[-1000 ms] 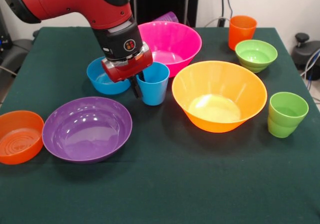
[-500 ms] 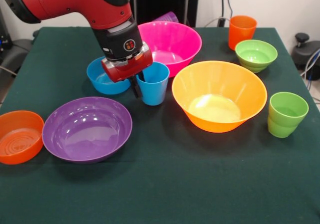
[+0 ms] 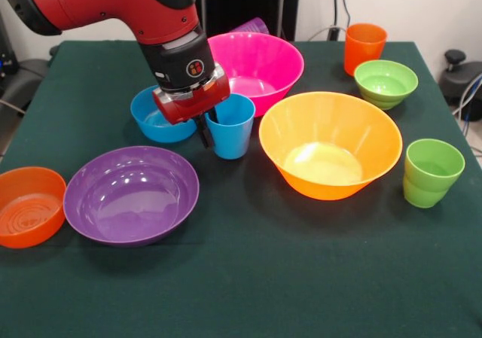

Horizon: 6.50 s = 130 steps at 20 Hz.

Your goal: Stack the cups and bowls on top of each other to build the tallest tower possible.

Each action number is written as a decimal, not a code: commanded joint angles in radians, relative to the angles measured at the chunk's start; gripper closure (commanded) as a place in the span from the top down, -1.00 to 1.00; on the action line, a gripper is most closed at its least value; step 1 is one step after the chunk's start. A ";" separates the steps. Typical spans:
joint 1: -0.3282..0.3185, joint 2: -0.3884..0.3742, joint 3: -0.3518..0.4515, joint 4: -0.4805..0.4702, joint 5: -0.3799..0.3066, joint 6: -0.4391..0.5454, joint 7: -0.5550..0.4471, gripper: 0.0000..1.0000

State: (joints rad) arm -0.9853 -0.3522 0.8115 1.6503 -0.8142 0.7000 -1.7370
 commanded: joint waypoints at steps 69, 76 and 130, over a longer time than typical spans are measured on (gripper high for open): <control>0.021 -0.009 -0.032 0.057 0.009 0.023 0.211 1.00; 0.017 -0.020 -0.014 0.074 0.033 0.025 0.214 1.00; -0.096 -0.582 0.123 0.336 0.310 0.441 0.086 1.00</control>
State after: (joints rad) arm -1.0935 -0.9280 0.9868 1.9594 -0.3709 1.0096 -1.7370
